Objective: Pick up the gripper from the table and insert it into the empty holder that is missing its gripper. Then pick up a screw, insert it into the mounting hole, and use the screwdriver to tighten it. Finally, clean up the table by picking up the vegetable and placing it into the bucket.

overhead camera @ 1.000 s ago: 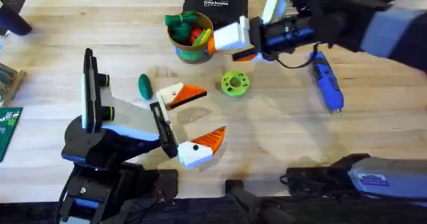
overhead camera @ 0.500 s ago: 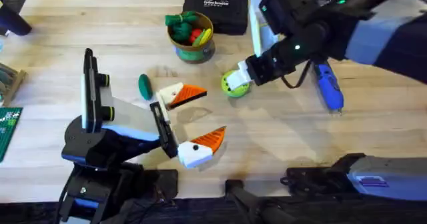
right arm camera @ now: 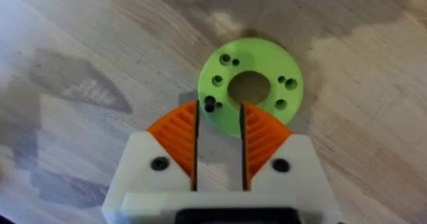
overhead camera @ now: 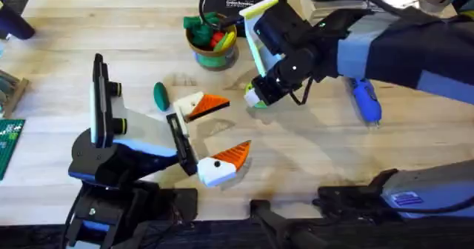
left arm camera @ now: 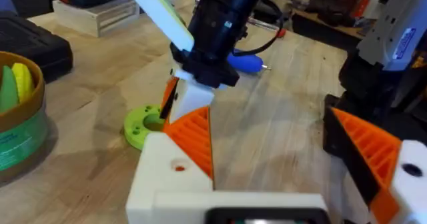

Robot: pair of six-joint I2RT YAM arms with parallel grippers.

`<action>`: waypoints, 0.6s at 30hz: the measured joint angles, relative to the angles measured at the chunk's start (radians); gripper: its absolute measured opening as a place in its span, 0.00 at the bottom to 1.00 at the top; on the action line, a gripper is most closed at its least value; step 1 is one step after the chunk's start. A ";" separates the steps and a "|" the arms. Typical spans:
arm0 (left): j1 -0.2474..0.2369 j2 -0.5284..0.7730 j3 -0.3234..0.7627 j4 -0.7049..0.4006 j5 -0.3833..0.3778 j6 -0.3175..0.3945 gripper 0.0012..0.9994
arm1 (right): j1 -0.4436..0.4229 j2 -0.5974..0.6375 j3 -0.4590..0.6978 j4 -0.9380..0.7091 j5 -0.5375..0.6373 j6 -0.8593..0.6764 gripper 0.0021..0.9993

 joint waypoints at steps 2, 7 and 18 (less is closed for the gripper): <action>0.000 0.000 0.000 0.000 0.000 0.000 0.99 | 0.000 0.004 0.000 0.013 0.005 -0.003 0.32; 0.000 0.000 0.000 0.000 0.000 0.000 0.99 | 0.004 0.010 0.000 0.040 0.008 -0.006 0.28; 0.000 0.000 0.000 0.000 0.000 0.000 0.99 | 0.033 0.034 0.000 0.028 0.011 -0.006 0.20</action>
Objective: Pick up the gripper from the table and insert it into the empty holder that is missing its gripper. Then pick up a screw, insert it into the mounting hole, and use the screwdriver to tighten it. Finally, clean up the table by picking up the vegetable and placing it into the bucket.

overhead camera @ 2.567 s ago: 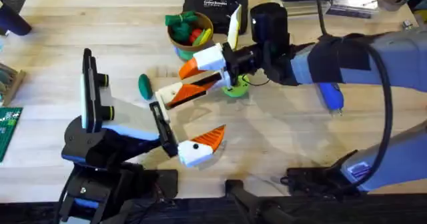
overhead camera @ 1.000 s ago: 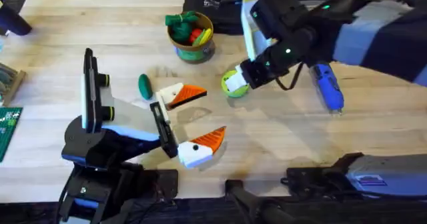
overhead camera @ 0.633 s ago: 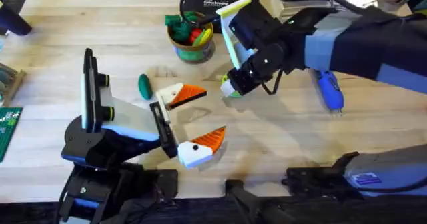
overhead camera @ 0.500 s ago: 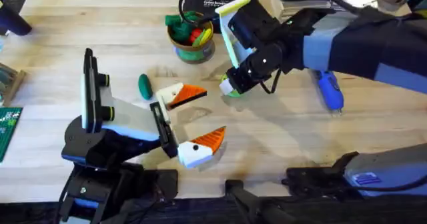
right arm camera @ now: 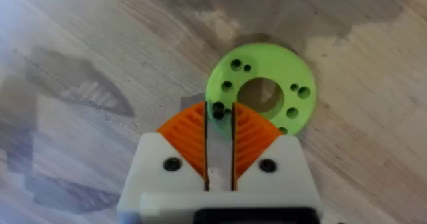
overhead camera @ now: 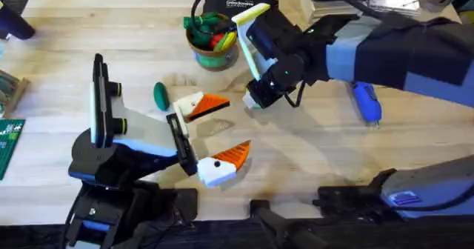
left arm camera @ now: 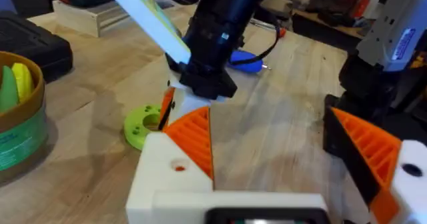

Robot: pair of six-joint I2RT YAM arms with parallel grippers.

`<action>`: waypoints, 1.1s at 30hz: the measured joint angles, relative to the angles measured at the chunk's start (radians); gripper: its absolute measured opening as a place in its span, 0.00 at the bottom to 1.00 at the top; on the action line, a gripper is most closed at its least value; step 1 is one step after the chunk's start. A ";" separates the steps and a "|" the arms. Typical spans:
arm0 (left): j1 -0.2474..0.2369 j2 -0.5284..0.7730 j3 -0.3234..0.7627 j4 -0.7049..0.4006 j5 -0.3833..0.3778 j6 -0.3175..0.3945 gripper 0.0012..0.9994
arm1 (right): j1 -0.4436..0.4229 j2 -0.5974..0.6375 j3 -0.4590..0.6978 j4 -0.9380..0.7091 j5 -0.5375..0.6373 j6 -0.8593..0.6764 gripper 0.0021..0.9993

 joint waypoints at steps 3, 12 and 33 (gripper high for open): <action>0.000 0.000 0.000 0.000 0.000 0.000 0.99 | 0.000 0.009 0.004 0.003 0.012 -0.003 0.02; 0.000 0.000 0.000 0.000 0.000 0.000 0.99 | 0.000 0.013 0.009 0.001 0.015 -0.004 0.01; 0.000 0.000 0.000 0.000 0.000 0.000 0.99 | 0.000 -0.121 0.304 -0.312 0.014 -0.089 0.01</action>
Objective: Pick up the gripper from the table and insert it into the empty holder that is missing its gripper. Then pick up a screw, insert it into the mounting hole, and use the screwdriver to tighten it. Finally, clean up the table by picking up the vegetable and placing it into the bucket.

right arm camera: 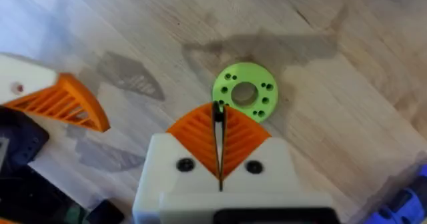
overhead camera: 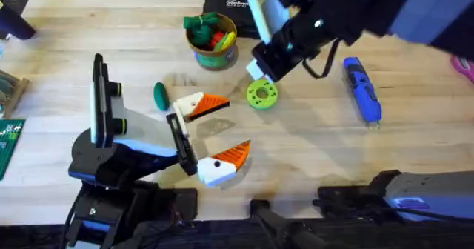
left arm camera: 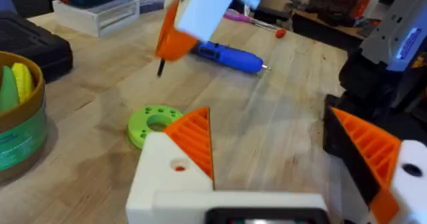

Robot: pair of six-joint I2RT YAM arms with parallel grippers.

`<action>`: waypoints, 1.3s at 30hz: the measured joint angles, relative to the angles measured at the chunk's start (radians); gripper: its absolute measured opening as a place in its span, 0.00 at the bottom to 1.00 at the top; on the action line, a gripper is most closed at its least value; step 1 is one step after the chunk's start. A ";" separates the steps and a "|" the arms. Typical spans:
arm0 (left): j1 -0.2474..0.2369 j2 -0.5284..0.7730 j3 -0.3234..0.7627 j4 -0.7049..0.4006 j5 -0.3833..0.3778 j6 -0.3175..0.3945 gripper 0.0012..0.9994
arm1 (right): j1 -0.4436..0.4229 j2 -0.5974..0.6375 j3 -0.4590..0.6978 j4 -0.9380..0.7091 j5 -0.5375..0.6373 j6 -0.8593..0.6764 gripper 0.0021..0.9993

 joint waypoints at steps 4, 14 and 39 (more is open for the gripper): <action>0.000 0.000 0.000 0.000 0.000 0.000 0.99 | 0.001 -0.008 0.129 -0.100 -0.024 -0.029 0.01; 0.000 0.000 0.000 0.000 0.000 0.000 0.99 | 0.147 -0.009 0.258 -0.125 -0.113 -0.116 0.01; 0.000 0.000 0.000 0.000 0.000 0.000 0.99 | 0.280 0.082 0.258 -0.076 -0.128 -0.134 0.01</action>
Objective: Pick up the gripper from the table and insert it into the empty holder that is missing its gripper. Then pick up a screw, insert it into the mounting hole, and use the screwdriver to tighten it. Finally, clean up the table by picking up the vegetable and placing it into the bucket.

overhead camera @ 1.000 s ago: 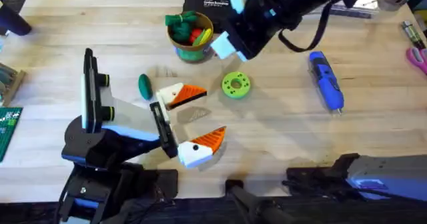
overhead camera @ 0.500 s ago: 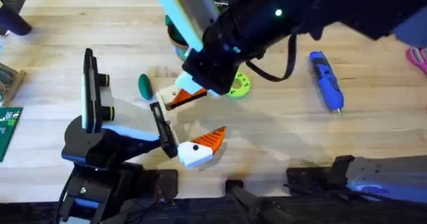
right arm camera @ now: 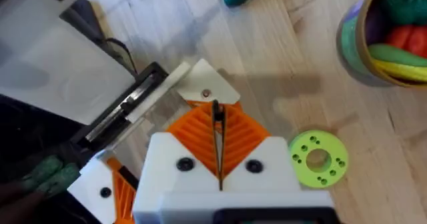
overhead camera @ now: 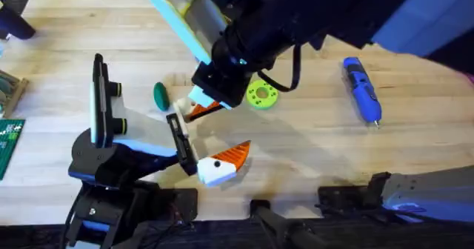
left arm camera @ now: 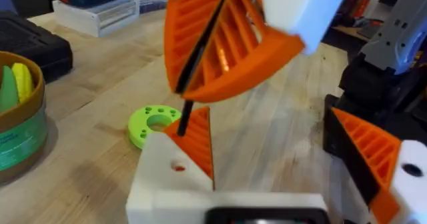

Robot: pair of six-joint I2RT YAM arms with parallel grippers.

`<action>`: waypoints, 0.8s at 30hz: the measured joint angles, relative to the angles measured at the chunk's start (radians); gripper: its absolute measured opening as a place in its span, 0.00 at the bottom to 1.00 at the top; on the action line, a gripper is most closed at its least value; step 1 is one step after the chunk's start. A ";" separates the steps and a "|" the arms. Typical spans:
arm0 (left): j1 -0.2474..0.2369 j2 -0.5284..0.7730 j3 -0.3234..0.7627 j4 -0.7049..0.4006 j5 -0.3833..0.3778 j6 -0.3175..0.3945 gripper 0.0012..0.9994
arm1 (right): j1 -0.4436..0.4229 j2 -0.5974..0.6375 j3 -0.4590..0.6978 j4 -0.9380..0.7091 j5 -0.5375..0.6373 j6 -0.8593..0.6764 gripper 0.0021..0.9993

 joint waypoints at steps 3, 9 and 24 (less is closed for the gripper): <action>0.000 0.000 0.000 0.000 0.000 0.000 0.99 | 0.005 0.007 0.000 0.018 0.000 0.000 0.01; 0.000 0.000 0.000 0.000 0.000 0.000 0.99 | 0.012 0.009 0.000 0.029 0.000 0.000 0.01; 0.000 0.000 0.000 0.000 0.000 0.000 0.99 | 0.016 0.022 0.000 0.015 -0.023 0.000 0.01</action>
